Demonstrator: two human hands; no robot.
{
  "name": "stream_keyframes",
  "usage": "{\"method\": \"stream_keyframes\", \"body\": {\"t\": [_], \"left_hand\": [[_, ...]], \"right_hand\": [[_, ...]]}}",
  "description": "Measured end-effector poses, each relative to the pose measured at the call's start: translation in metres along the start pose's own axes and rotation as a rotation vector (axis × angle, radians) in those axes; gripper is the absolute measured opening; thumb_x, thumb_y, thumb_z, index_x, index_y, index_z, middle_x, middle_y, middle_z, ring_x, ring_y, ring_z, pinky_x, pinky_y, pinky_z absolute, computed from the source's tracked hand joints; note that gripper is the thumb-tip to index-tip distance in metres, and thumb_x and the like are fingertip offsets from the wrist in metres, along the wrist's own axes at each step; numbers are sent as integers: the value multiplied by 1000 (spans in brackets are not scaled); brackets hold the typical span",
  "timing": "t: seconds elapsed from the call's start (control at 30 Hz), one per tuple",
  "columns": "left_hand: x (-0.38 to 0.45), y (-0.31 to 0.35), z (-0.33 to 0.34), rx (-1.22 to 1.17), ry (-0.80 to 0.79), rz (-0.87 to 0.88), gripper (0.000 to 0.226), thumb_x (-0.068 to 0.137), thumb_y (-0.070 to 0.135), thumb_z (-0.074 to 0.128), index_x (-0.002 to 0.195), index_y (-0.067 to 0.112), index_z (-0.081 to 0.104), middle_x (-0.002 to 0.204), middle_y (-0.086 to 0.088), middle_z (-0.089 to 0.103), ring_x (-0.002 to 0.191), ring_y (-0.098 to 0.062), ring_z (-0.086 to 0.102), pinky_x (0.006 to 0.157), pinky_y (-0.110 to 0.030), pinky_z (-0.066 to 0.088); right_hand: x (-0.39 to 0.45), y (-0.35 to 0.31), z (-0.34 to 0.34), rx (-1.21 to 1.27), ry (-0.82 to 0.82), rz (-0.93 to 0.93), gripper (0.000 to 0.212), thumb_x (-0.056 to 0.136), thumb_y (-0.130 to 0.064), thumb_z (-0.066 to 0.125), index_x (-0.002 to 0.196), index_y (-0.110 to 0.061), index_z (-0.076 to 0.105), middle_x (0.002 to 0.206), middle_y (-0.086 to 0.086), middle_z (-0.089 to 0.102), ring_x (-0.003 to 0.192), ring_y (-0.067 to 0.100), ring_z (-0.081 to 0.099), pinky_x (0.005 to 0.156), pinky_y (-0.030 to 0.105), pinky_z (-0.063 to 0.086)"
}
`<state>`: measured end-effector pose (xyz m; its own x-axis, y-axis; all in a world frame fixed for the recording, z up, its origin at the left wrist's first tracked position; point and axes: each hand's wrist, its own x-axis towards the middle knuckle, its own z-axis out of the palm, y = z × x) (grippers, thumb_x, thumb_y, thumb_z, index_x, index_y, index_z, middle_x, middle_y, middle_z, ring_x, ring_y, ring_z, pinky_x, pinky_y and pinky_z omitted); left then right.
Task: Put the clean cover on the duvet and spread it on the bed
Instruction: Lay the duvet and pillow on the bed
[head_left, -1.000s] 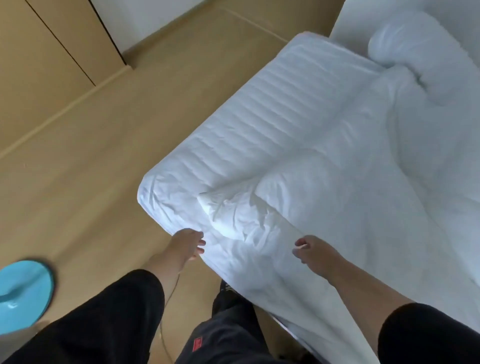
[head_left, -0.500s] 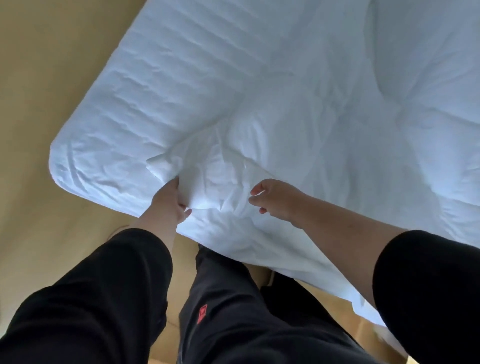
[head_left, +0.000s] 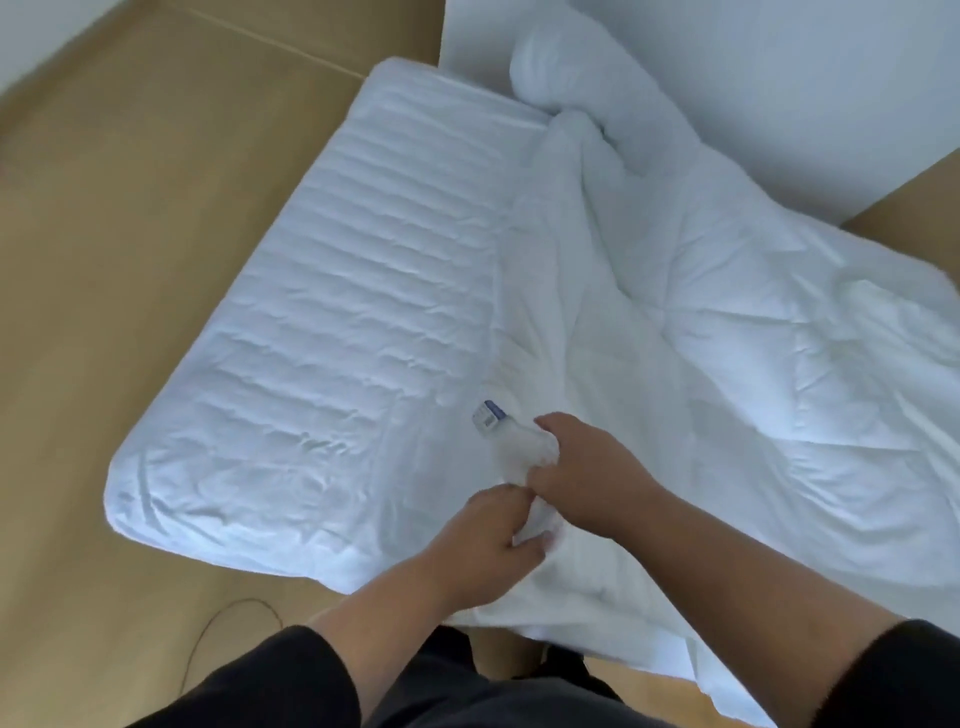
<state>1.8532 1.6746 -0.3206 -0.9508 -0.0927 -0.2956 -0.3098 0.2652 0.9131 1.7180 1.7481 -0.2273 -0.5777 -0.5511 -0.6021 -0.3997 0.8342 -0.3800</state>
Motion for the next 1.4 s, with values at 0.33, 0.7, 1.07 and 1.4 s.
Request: {"method": "stream_keyframes", "body": {"t": [0.33,0.7,1.07,1.4], "left_hand": [[58,30,-8,-1179,77,-753,80,85,69,63,134,7,55,128,-21,66,107,-43,69,95,-59,54],[132,194,25,-840,616,-297,25,89,13,65,114,9,67,100,-16,72,83,-33,70,58,-32,59],[6,169,-7,-139,408,-292,24,95,46,61,114,31,65,105,7,75,91,-12,71,82,-33,58],[-200,-31,-95,-149,444,-748,18,94,35,58,101,21,66,104,0,71,76,-14,64,64,-25,49]], "right_hand": [[-73,78,-20,93,217,-179,17,89,-13,49,78,-23,56,76,-1,65,68,10,59,62,14,43],[-138,164,-83,458,256,-314,23,79,-9,52,74,-30,60,74,-11,64,68,7,56,58,22,40],[-117,159,-57,610,-108,-449,18,69,-10,54,63,-27,58,66,-15,53,65,4,46,60,23,35],[-58,-19,64,661,-226,-232,15,53,-14,51,61,-22,61,65,4,56,58,20,55,55,28,42]]}}
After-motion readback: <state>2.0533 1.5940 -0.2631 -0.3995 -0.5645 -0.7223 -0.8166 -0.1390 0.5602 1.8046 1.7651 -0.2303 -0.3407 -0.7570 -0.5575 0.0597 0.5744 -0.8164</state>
